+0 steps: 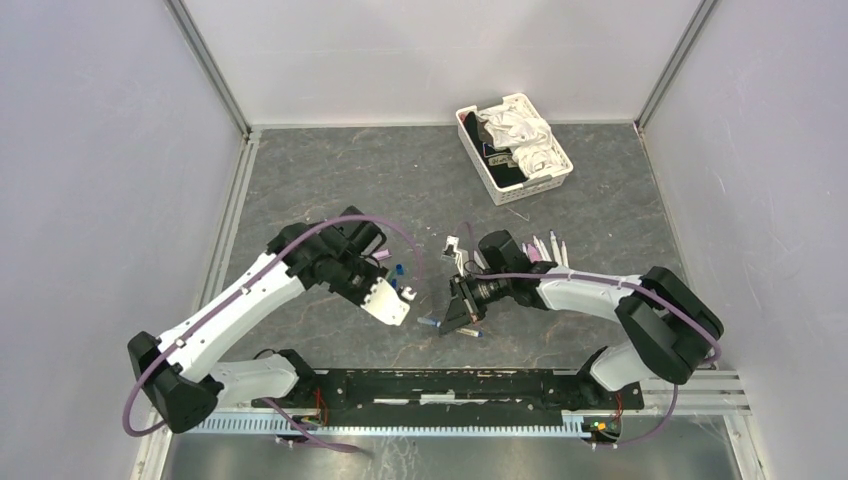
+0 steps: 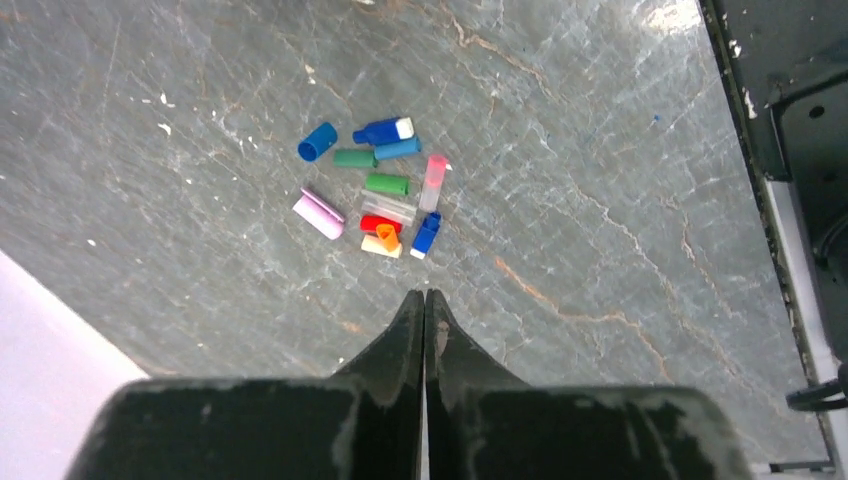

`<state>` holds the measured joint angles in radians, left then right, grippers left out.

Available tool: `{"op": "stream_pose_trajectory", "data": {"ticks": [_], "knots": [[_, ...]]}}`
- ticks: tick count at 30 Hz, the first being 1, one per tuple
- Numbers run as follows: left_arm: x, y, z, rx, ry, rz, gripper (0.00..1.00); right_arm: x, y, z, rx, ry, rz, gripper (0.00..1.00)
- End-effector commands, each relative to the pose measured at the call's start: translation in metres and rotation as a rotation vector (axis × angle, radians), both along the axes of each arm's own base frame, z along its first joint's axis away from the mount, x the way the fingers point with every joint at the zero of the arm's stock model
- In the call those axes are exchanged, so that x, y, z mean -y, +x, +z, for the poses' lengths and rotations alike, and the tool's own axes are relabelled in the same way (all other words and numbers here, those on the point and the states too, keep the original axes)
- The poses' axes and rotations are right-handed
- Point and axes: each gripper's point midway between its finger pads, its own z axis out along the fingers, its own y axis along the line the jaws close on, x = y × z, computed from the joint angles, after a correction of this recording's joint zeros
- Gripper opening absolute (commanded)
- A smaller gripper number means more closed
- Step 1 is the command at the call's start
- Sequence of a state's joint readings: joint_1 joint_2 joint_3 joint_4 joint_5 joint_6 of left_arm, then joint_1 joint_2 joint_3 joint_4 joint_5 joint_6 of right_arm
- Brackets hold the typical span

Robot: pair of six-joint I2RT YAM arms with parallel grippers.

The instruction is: Open the pen caps

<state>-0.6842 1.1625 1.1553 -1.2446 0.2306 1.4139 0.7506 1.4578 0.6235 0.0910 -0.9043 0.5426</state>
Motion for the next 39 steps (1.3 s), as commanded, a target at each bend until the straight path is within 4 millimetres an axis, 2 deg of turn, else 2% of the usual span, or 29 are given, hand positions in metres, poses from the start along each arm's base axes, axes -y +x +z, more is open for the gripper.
{"op": "stream_pose_trajectory", "data": {"ticks": [1, 2, 4, 6, 10, 16, 19, 21, 23, 26, 29, 32, 34, 37, 39], "knots": [[-0.001, -0.002, 0.015, 0.077, 0.046, 0.073, 0.02, -0.011, 0.002, 0.028, 0.016, 0.063, 0.054, 0.00], [0.005, -0.006, 0.017, 0.054, 0.023, 0.079, 0.03, -0.015, 0.004, 0.033, 0.018, 0.076, 0.058, 0.00], [0.017, -0.009, 0.019, 0.031, -0.034, 0.100, 0.20, -0.023, 0.011, 0.045, 0.032, 0.097, 0.060, 0.00], [0.029, -0.007, 0.021, 0.037, -0.110, 0.122, 0.45, -0.033, 0.018, 0.060, 0.043, 0.139, 0.054, 0.00], [0.048, -0.009, 0.031, 0.056, -0.253, 0.102, 0.87, -0.052, 0.029, 0.080, 0.052, 0.190, 0.055, 0.00], [0.060, -0.007, 0.039, 0.096, -0.338, 0.058, 0.95, -0.077, 0.040, 0.099, 0.049, 0.257, 0.056, 0.00], [0.059, -0.004, 0.031, 0.090, -0.306, 0.063, 0.92, -0.085, 0.044, 0.104, 0.058, 0.271, 0.057, 0.00], [0.056, -0.006, 0.022, 0.084, -0.274, 0.043, 0.81, -0.087, 0.045, 0.108, 0.067, 0.285, 0.056, 0.00], [0.055, -0.006, 0.015, 0.083, -0.255, 0.032, 0.65, -0.088, 0.046, 0.108, 0.066, 0.289, 0.051, 0.00], [0.054, -0.003, 0.009, 0.099, -0.241, 0.022, 0.35, -0.087, 0.045, 0.104, 0.058, 0.282, 0.048, 0.00], [0.057, 0.003, 0.010, 0.126, -0.253, 0.024, 0.15, -0.086, 0.044, 0.102, 0.053, 0.280, 0.054, 0.00], [0.058, 0.004, 0.013, 0.141, -0.254, 0.019, 0.03, -0.086, 0.044, 0.102, 0.052, 0.279, 0.056, 0.01], [0.057, 0.004, 0.014, 0.158, -0.250, 0.008, 0.02, -0.087, 0.045, 0.100, 0.052, 0.273, 0.054, 0.16], [0.056, 0.005, 0.015, 0.179, -0.241, -0.012, 0.02, -0.091, 0.044, 0.103, 0.039, 0.276, 0.073, 0.27], [0.056, 0.006, 0.017, 0.189, -0.241, -0.021, 0.02, -0.094, 0.044, 0.104, 0.042, 0.272, 0.098, 0.29]]}}
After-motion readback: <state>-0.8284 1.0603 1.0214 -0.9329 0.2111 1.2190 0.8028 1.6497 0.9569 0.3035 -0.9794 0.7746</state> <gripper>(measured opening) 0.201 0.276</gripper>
